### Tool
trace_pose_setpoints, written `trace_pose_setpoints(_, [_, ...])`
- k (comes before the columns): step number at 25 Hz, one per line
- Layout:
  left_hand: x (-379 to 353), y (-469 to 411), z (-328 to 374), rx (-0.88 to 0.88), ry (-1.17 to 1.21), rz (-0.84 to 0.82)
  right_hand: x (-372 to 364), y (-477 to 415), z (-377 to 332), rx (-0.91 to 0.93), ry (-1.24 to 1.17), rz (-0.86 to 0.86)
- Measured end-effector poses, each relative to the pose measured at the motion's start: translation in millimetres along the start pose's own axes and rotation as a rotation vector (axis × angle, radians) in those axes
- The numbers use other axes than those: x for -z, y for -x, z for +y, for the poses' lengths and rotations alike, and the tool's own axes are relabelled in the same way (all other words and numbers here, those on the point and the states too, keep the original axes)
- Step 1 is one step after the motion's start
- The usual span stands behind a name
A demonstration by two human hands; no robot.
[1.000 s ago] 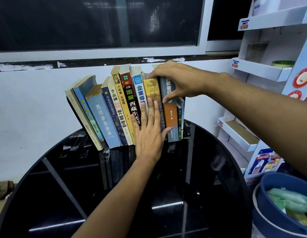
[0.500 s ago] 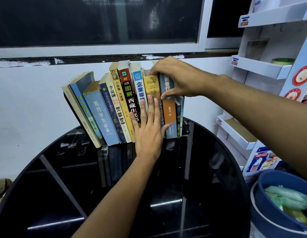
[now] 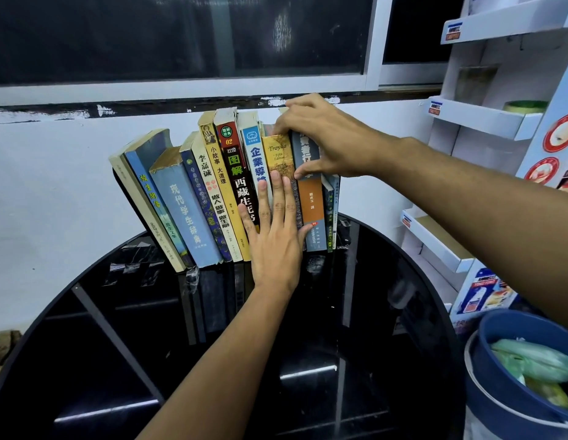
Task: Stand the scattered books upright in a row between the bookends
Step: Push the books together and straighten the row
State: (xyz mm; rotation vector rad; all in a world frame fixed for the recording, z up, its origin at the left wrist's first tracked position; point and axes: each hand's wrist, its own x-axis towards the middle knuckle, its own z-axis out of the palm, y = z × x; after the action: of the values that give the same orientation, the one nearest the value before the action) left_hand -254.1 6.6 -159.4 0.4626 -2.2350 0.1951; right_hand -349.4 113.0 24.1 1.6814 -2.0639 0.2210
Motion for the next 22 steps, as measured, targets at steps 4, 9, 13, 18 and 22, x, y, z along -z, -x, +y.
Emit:
trace_pose_setpoints(4, [-0.5, 0.6, 0.3, -0.003, 0.002, 0.011, -0.8, 1.0, -0.3, -0.006, -0.004, 0.014])
trace_pose_setpoints(9, [-1.2, 0.6, 0.0, -0.004, 0.004, -0.014, -1.0, 1.5, -0.2, 0.002, -0.008, 0.016])
trace_pose_setpoints(13, [5.7, -0.1, 1.8, 0.006, 0.069, -0.033, -3.4, 12.3, 1.4, 0.004, 0.05, 0.026])
trace_pose_setpoints(18, [20.3, -1.6, 16.9, -0.031, 0.265, -0.061, -10.6, 49.9, 14.0, -0.154, -0.036, 0.047])
trace_pose_setpoints(22, [15.8, -9.9, 27.8, -0.05, 0.205, -0.052, -15.1, 65.6, 27.6, -0.19, -0.011, -0.043])
